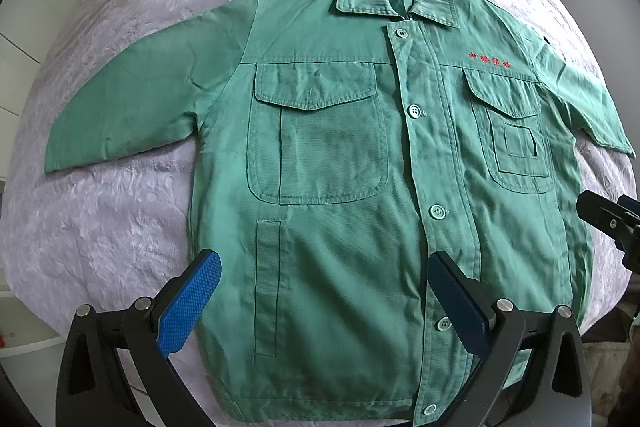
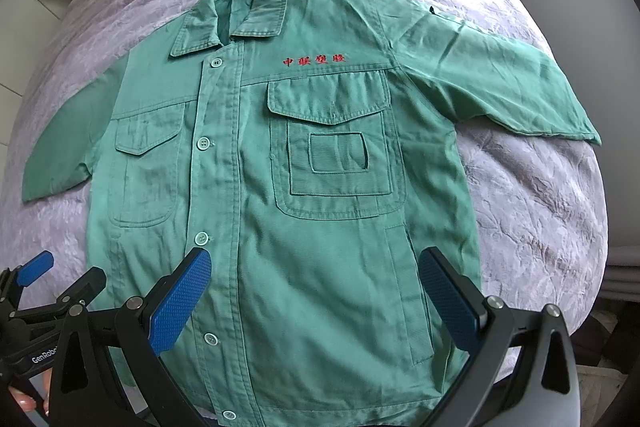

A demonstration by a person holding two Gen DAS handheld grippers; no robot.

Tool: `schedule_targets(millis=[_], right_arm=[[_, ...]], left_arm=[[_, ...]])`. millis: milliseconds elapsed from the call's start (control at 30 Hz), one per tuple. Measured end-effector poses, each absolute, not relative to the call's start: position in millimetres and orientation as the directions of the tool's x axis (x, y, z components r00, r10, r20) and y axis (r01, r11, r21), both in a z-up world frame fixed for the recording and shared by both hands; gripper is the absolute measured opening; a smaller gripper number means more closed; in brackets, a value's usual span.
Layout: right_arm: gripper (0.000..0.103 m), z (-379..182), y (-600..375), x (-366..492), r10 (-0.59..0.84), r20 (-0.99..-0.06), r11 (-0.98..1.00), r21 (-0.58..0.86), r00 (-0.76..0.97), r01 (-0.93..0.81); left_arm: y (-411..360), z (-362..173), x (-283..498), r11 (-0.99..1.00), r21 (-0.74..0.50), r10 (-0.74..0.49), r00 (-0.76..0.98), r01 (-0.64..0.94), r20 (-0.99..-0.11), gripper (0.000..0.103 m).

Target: Fold large clothes

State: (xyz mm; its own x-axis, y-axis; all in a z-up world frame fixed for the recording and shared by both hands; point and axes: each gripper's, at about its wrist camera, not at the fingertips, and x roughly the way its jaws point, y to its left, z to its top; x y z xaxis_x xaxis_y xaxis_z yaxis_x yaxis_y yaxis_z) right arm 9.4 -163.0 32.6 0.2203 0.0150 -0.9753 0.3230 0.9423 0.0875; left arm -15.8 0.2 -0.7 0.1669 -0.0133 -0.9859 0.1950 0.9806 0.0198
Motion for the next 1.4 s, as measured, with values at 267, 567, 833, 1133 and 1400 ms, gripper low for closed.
schedule_targets(millis=[267, 567, 833, 1133, 1400], right_arm=[[0.103, 32.3, -162.3, 9.8, 0.015, -0.975, 0.942, 0.087, 0.221, 0.323], [0.103, 32.0, -161.6, 10.4, 0.013, -0.975, 0.942, 0.086, 0.220, 0.324], [0.103, 31.7, -161.6, 10.7, 0.013, -0.976, 0.942, 0.086, 0.219, 0.324], [0.103, 31.2, -161.7, 10.7, 0.013, -0.976, 0.942, 0.086, 0.219, 0.325], [0.103, 30.9, -161.2, 10.9, 0.013, -0.976, 0.942, 0.086, 0.218, 0.325]], left_arm=[[0.2, -0.7, -15.8, 0.981, 0.019, -0.014, 0.167, 0.194, -0.986, 0.103], [-2.1, -2.8, -14.2, 0.980, 0.019, -0.014, 0.159, 0.199, -0.987, 0.103], [-2.9, -3.4, -13.0, 0.979, 0.018, -0.013, 0.156, 0.202, -0.988, 0.103], [-2.8, -3.2, -12.8, 0.979, 0.019, -0.013, 0.156, 0.202, -0.988, 0.103], [-2.7, -3.2, -12.6, 0.979, 0.018, -0.013, 0.155, 0.201, -0.988, 0.103]])
